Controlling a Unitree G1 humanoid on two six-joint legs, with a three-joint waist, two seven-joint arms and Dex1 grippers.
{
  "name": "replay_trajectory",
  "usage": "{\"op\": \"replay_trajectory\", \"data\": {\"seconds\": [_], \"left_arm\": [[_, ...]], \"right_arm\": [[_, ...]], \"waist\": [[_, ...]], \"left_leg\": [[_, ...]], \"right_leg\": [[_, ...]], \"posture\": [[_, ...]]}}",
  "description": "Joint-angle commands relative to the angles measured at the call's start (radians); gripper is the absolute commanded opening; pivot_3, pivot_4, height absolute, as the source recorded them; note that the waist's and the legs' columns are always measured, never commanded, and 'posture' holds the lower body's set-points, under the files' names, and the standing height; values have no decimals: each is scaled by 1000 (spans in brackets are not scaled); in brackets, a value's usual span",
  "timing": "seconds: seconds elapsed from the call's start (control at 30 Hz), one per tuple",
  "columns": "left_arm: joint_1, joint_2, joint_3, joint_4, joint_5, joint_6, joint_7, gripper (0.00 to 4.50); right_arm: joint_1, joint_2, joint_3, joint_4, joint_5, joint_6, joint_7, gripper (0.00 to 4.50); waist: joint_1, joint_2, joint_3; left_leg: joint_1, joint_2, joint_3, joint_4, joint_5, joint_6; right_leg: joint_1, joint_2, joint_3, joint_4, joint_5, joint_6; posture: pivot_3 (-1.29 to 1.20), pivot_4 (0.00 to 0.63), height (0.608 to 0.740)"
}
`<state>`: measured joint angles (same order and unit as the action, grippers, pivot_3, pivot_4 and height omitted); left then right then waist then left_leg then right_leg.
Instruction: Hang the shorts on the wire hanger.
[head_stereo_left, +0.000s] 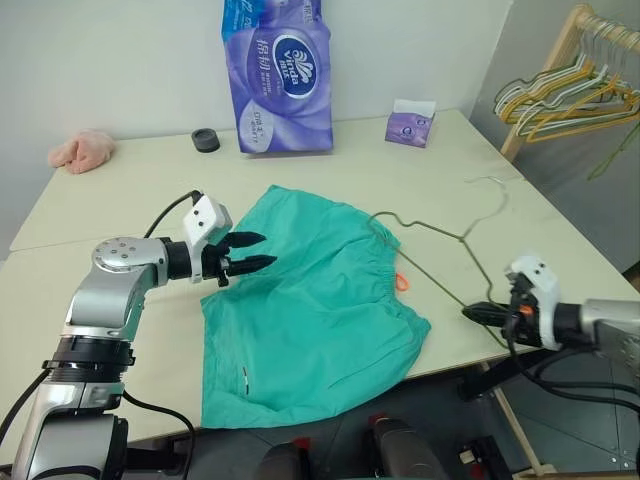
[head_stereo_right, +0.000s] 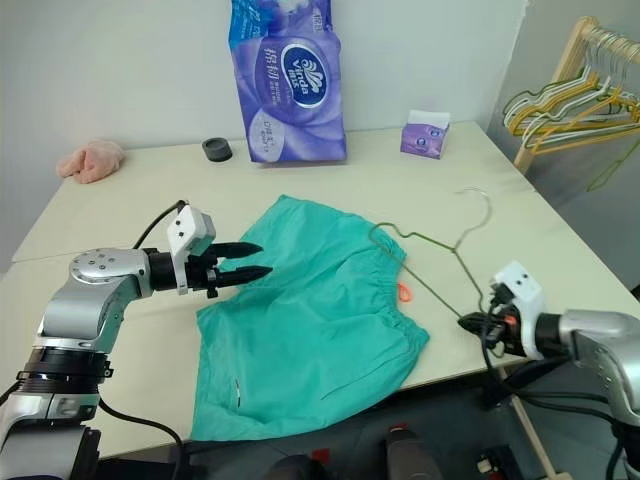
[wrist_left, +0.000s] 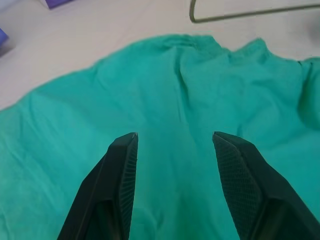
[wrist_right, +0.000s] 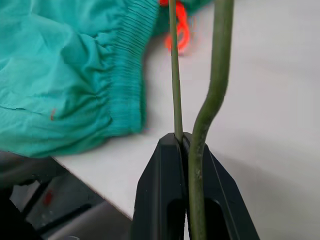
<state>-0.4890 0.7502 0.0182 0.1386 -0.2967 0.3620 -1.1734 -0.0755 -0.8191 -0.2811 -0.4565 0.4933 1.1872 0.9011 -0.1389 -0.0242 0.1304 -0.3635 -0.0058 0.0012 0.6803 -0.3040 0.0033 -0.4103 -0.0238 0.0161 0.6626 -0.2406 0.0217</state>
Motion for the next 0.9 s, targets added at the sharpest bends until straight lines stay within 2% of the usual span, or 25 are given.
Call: {"op": "replay_trajectory", "data": {"seconds": [0.03, 0.3, 0.6, 0.9], "left_arm": [[-22, 1, -14, -33, -13, -12, -20, 2497], [-28, -9, -40, -41, -4, -19, -25, 2497], [-32, -21, -34, -58, -1, -34, 16, 2497], [-23, -8, -18, -53, 10, -49, 50, 2497]], "right_arm": [[61, 14, -96, -39, 52, 74, -43, 0], [141, 38, -63, -32, 84, 122, -110, 0], [42, 37, 42, -21, 135, 116, -123, 0], [-56, -14, 125, -44, 151, 63, -99, 0]], "waist": [[-3, 0, 0], [-25, 0, 0], [-31, 0, 0], [-30, 0, 0]], "left_leg": [[0, 0, 0, 0, 0, 0], [0, 1, 0, -1, 0, 0], [0, 1, 0, -1, 0, 0], [0, 1, 0, -1, 0, 0]], "right_leg": [[0, 0, 0, 0, -1, 1], [0, 2, 1, 0, -2, 2], [0, 3, 1, -1, -2, 3], [0, 3, 1, -2, -2, 3]], "posture": [[-287, 117, 740], [-286, 117, 740], [-268, 115, 740], [-259, 115, 740]]}}
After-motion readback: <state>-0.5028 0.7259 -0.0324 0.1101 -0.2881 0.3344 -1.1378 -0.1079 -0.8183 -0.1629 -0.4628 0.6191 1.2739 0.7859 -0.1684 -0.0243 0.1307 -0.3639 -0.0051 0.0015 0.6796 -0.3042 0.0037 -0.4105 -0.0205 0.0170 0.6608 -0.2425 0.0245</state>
